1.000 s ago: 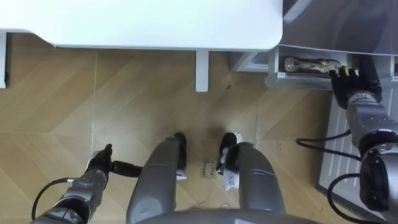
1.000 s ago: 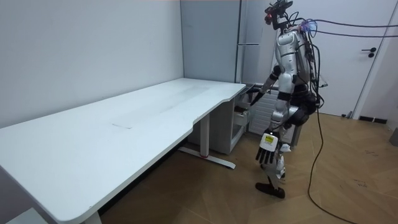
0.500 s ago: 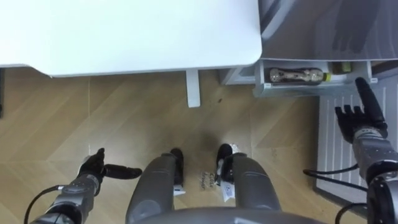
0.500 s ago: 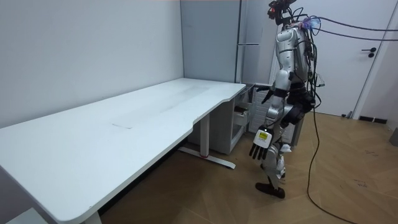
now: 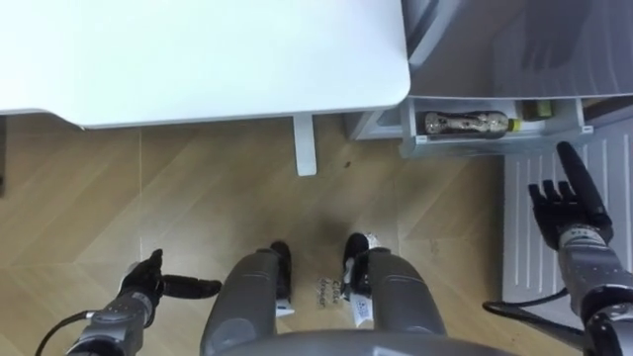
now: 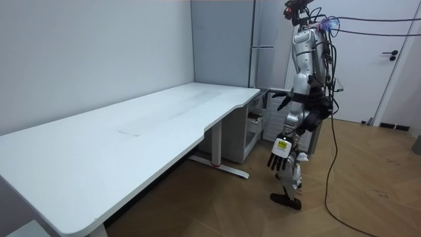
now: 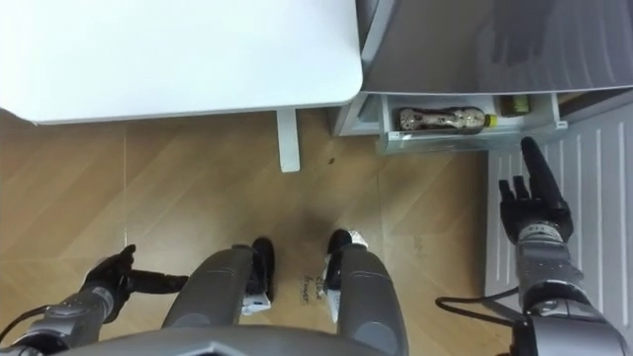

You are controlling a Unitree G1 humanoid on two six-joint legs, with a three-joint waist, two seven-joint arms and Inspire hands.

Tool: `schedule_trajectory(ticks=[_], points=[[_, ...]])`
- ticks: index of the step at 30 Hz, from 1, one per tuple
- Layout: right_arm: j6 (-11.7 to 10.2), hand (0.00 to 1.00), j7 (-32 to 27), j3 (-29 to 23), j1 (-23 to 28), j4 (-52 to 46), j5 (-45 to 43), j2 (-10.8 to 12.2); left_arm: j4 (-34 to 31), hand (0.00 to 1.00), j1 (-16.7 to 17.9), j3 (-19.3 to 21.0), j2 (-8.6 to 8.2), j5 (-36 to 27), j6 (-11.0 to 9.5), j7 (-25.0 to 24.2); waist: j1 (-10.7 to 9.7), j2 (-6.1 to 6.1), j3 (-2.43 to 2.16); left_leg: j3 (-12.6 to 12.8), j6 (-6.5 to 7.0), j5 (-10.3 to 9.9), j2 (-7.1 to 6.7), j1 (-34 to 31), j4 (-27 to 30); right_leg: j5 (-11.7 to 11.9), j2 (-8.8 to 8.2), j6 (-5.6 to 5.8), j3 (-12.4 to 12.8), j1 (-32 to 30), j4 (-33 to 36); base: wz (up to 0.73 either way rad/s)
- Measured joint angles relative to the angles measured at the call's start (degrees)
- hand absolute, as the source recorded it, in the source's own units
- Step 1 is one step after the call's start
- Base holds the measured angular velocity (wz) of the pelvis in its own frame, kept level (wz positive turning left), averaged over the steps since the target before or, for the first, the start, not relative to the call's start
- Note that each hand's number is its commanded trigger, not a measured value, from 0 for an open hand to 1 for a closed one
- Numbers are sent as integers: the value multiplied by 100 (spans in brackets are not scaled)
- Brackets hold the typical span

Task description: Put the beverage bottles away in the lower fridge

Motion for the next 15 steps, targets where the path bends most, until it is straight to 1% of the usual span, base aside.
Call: schedule_trajectory(ticks=[2,4,5,6,7,9,10,11,12,13,15], points=[[7,0,60,24,-40,26,-56,76,-5,0,-20,-4,-11,-40,5,-4,6,25,4,-25,-2,-37,8,-75,112,-14,11,5,5,-66,82,2],[15,0,142,24,-167,167,-174,75,-10,0,-19,-7,-11,-33,38,-13,16,127,4,-33,10,-186,44,-248,453,-116,17,11,5,-210,363,-4],[8,0,169,26,-263,231,-223,62,-8,0,-19,-8,-16,-28,69,-8,22,228,8,-43,29,-313,66,-400,736,-213,14,21,6,-350,614,-4],[6,0,189,70,-333,298,-279,65,-9,0,-32,-9,-12,10,122,4,28,279,10,-40,38,-427,67,-537,1002,-323,-6,22,34,-502,906,-5],[11,0,189,132,-346,322,-282,66,-8,0,-35,-6,-6,11,144,15,37,288,6,-38,43,-481,64,-600,1128,-388,-22,26,62,-590,1069,-6],[37,0,186,288,-385,391,-284,60,-16,0,-93,-20,11,-4,252,101,113,292,13,1,51,-758,47,-933,1779,-706,-94,28,168,-1007,1842,-2],[36,0,187,324,-413,410,-285,49,-16,0,-126,-53,13,-5,289,143,115,287,13,-1,51,-825,26,-1048,1973,-803,-126,24,188,-1137,2067,14],[43,0,184,475,-495,474,-285,13,-15,0,-189,-191,29,-4,338,204,118,278,19,6,51,-953,-14,-1279,2346,-992,-205,17,203,-1389,2462,18],[79,0,185,494,-577,524,-291,7,-13,0,-246,-321,41,15,378,225,134,279,17,7,40,-1086,-10,-1536,2730,-1152,-217,13,224,-1642,2836,16],[80,0,185,511,-626,550,-288,7,-13,0,-277,-361,46,13,399,237,144,278,18,-6,24,-1153,-4,-1667,2925,-1225,-220,3,227,-1769,3026,11],[87,0,186,619,-836,576,-252,-8,-25,0,-350,-488,51,10,464,271,143,265,25,-43,-13,-1367,17,-2159,3580,-1446,-273,-53,215,-2242,3682,11]])
